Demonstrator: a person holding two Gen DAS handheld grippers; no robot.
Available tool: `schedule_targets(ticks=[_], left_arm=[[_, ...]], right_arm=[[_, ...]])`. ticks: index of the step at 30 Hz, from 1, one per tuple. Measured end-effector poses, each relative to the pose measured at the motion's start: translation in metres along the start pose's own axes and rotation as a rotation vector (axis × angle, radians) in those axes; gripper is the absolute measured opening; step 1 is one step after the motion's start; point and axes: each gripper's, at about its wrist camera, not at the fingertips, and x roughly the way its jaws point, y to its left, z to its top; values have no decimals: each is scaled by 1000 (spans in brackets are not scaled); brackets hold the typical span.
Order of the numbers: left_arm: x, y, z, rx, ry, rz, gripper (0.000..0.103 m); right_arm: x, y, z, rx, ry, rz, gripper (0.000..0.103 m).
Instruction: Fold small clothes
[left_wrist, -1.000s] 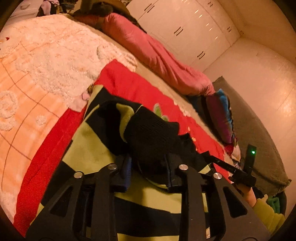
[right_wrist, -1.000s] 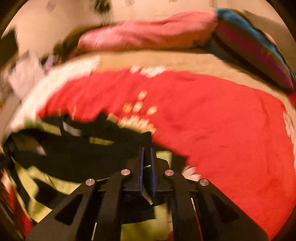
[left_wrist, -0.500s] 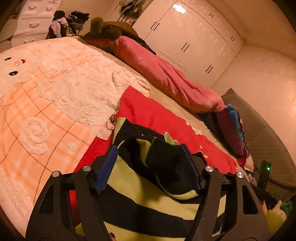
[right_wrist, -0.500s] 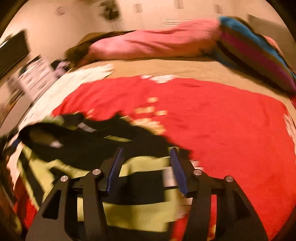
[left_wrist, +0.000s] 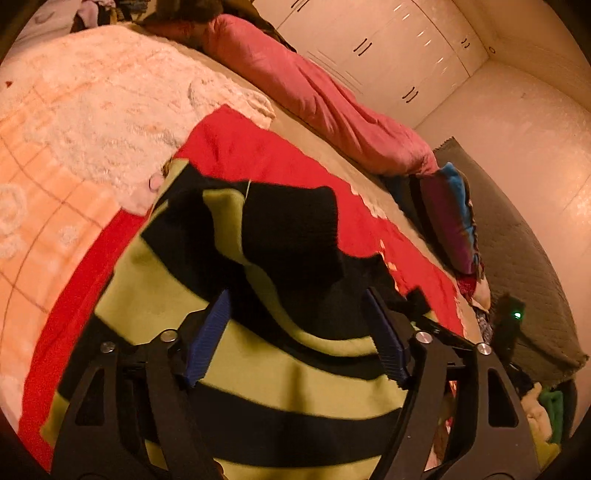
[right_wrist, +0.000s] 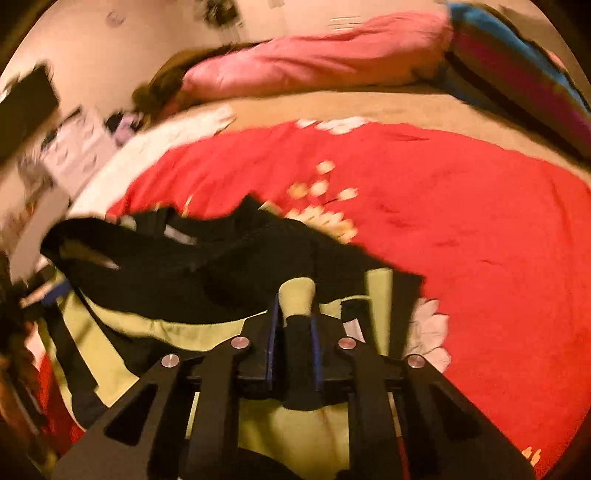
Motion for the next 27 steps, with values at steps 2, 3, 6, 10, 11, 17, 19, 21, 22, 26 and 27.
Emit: schedule_targets(ticks=[2,3,6,10,11,17,19,21,22,26,27], left_arm=[[5,5,5,-9,-16,12,75],[7,9,7,-15,-18,15,75],[13,23,11,-45,-33,66,75],[-6,27,17,5,-119,158,76],[-14,25,18,28,-148,174,76],[-32,16,19,176,-161,297,78],[-25,16,17,209,-121,306,78],[-15,17,14,216,-70,285,78],[-9,16,12,230,-52,290,77],[7,14,7,274,-30,355,8],[4,17,9,258,-44,339,7]], right_arm=[[-2,-13,1,51,-22,-28,10],[-1,-19,2,74,-25,-28,13],[4,-12,1,31,-22,-116,36],[-16,-4,2,31,-103,-53,56],[-22,-6,1,38,-123,-47,56],[-33,-27,-14,94,-109,-62,57],[-28,-30,-19,91,-89,-74,57],[-22,-28,-23,95,-57,-65,57],[-19,-26,-25,90,-42,-53,57],[-18,-10,-29,33,-42,-30,57],[-20,-8,-29,36,-49,-23,57]])
